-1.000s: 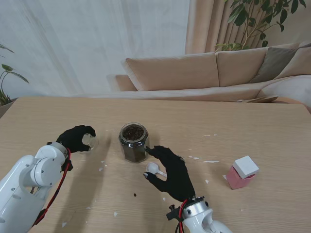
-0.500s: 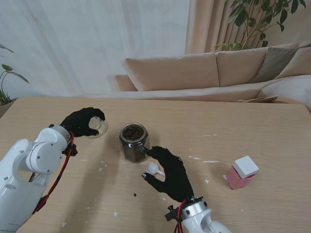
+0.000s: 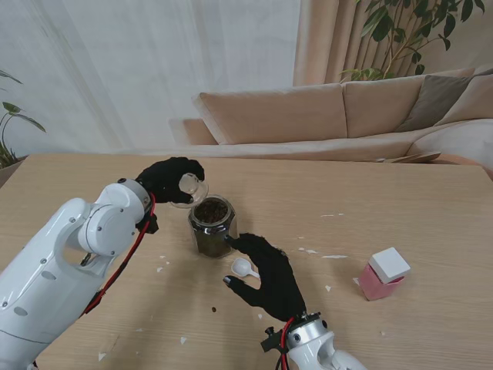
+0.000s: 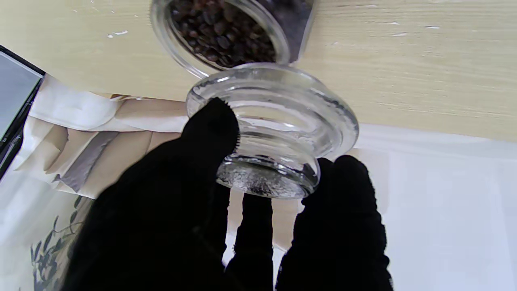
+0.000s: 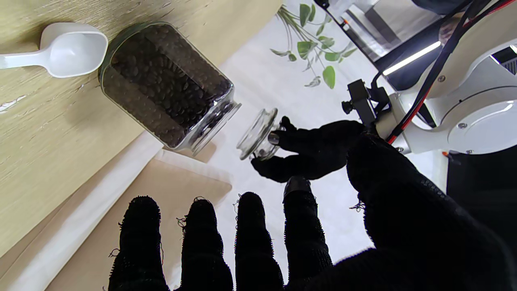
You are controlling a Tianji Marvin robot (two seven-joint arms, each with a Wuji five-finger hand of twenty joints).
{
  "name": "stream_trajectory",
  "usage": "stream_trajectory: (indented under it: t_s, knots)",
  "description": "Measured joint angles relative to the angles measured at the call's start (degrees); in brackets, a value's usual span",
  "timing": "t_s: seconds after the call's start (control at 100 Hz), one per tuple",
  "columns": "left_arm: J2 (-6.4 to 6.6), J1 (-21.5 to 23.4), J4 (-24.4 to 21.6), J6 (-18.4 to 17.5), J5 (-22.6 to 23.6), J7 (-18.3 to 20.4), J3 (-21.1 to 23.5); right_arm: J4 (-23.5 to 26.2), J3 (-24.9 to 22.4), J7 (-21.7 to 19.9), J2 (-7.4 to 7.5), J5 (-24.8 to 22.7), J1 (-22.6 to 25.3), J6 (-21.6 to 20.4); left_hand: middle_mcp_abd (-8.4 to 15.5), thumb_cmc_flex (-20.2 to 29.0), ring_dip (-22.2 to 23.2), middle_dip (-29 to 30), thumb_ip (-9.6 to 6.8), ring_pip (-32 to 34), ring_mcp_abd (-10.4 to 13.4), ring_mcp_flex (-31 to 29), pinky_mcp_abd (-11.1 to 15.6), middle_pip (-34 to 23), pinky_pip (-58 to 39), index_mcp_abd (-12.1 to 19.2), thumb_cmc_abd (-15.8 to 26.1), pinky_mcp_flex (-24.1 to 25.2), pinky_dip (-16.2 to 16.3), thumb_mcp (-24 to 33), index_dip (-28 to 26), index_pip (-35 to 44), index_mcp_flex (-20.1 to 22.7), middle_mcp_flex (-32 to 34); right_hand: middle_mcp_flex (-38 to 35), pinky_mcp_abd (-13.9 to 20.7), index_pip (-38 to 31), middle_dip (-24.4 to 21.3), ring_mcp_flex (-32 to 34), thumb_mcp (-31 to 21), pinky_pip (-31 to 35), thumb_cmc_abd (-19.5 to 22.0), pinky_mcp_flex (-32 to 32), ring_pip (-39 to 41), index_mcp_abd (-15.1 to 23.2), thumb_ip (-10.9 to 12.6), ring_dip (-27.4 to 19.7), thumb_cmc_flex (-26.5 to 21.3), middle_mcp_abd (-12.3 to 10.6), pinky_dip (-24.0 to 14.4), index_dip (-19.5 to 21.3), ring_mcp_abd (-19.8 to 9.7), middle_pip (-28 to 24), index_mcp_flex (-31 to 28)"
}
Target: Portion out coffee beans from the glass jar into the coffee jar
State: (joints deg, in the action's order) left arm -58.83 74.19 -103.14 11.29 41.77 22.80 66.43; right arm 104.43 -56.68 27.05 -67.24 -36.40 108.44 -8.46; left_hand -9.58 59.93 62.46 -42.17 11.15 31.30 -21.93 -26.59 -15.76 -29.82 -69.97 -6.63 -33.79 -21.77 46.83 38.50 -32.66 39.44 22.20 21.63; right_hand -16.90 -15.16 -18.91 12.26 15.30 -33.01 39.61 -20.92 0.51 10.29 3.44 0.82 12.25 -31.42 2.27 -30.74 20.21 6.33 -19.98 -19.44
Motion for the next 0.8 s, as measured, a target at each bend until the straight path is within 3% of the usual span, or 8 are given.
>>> stream_trajectory:
  t_s: [0.28, 0.52, 0.8]
  knots:
    - [-0.08, -3.6, -0.4, 2.1, 0.8, 1.8, -6.6, 0.4, -0.2, 0.0, 0.01, 0.0, 0.3, 0.1, 0.0, 0.0, 0.1, 0.0, 0.00, -0.2, -0.1, -0.2, 0.0, 0.0, 0.0, 0.0, 0.0, 0.0, 0.0, 0.0, 0.0, 0.0, 0.0, 0.0, 0.0, 0.0, 0.0, 0.0, 0.0, 0.0, 0.0, 0.0, 0.0, 0.0, 0.0, 0.0, 0.0, 0.0, 0.0, 0.0, 0.0, 0.0, 0.0, 0.0]
    - [-0.57, -5.8, 2.3, 3.2, 2.0, 0.3, -10.5, 0.8, -0.3, 0.4, 0.00, -0.2, 0.9, 0.0, 0.0, 0.0, 0.2, 0.0, 0.00, -0.4, -0.1, -0.3, 0.0, 0.0, 0.0, 0.0, 0.0, -0.2, 0.0, 0.0, 0.0, 0.0, 0.0, 0.0, 0.0, 0.0, 0.0, 0.0, 0.0, 0.0, 0.0, 0.0, 0.0, 0.0, 0.0, 0.0, 0.0, 0.0, 0.0, 0.0, 0.0, 0.0, 0.0, 0.0]
    - [-0.99, -7.4, 4.9, 4.2, 1.4, -0.6, -12.6, 1.0, -0.4, 0.2, 0.00, 0.0, 0.9, 0.1, 0.0, 0.0, 2.0, 0.0, 0.00, -0.4, -0.1, -0.3, 0.0, 0.0, 0.0, 0.0, 0.0, -0.2, 0.0, 0.0, 0.0, 0.0, 0.0, 0.0, 0.0, 0.0, 0.0, 0.0, 0.0, 0.0, 0.0, 0.0, 0.0, 0.0, 0.0, 0.0, 0.0, 0.0, 0.0, 0.0, 0.0, 0.0, 0.0, 0.0]
